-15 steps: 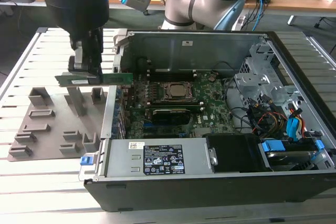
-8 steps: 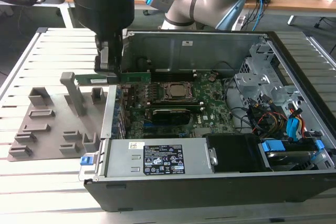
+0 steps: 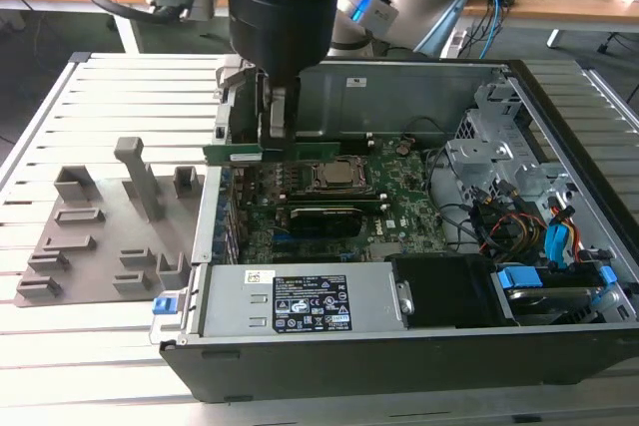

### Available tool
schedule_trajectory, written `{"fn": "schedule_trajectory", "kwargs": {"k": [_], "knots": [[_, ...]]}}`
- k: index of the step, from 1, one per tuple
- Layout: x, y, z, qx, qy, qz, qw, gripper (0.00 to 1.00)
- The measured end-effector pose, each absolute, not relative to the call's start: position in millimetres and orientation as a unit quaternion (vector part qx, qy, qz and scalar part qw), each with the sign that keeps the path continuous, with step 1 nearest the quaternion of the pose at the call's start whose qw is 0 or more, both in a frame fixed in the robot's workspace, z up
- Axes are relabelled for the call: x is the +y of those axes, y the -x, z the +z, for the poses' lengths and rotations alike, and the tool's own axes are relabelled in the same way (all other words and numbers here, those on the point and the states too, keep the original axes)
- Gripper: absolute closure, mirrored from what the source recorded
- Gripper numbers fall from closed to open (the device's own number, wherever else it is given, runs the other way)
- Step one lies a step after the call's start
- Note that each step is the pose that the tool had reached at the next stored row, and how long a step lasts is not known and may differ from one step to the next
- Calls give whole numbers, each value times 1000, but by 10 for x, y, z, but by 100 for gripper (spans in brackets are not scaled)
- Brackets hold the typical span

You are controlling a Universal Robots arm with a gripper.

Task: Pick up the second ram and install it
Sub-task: 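Pick up the second ram and move it above second insertion slot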

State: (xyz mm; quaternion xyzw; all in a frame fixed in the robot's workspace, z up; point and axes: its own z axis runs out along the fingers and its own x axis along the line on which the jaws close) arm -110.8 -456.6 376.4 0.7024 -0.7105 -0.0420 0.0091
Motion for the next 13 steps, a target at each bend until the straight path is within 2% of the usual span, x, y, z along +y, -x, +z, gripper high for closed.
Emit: {"fn": "schedule_trajectory", "kwargs": {"k": [13], "knots": [[-4523, 481, 3541, -710, -702, -52, 16, 86]]}}
